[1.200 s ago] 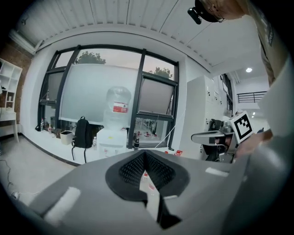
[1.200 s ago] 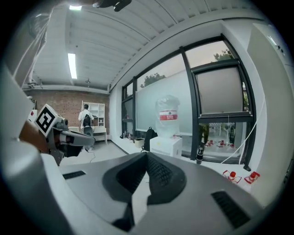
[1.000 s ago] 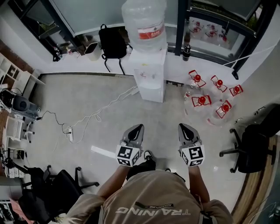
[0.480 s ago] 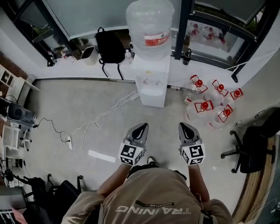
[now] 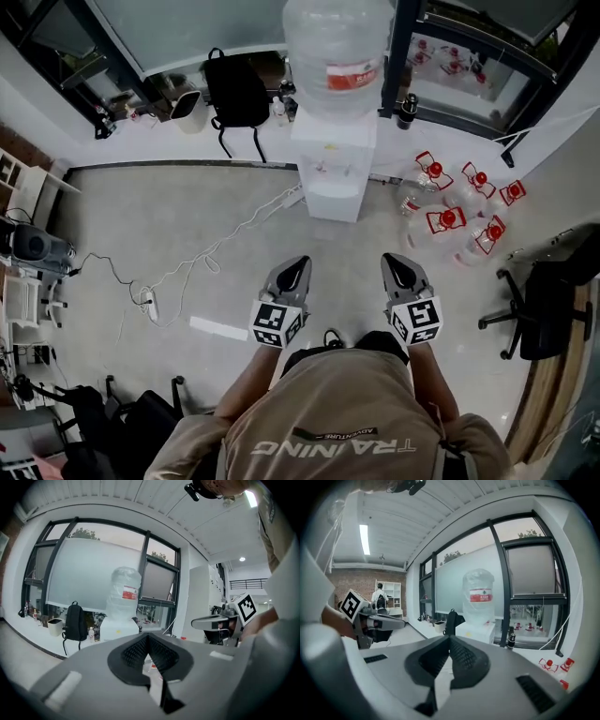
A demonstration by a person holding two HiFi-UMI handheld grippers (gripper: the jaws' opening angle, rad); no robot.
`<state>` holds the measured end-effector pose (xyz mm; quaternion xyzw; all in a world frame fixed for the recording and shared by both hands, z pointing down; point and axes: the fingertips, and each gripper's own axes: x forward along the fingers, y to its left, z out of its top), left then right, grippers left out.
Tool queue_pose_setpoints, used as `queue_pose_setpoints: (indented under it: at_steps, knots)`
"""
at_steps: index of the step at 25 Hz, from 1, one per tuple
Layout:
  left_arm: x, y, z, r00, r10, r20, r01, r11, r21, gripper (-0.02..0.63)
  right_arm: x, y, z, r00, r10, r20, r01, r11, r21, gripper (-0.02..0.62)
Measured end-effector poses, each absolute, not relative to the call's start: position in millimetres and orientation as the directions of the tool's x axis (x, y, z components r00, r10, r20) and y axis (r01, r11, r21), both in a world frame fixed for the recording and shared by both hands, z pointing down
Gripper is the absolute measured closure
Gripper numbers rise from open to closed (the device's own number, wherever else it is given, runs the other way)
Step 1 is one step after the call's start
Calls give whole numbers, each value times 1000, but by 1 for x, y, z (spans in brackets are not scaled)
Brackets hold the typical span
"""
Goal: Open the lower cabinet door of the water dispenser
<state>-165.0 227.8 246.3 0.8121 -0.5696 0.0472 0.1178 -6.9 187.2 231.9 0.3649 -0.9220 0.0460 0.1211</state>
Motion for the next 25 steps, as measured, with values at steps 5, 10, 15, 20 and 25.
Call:
queue_pose_setpoints:
  at_steps: [5, 10, 15, 20, 25]
  knots:
    - [-171, 227, 258, 336, -914, 227, -936, -297, 191, 604, -15, 178, 227, -709, -654, 263, -677, 736, 7, 586]
    - [-175, 223, 269, 304, -918, 255, -944, -253, 214, 604, -13, 166, 244, -704, -639, 310, -673, 740, -2, 585]
    - [-181, 196, 277, 256, -923, 287, -960, -208, 189, 604, -14, 137, 264, -740, -597, 310, -641, 765, -55, 586]
    - [-183, 150, 269, 254, -920, 298, -963, -213, 163, 604, -22, 81, 264, -750, -596, 286, -634, 772, -54, 586]
    - [-155, 79, 256, 292, -914, 283, -956, -268, 122, 604, 3, 19, 267, -729, -629, 270, -666, 742, -71, 586]
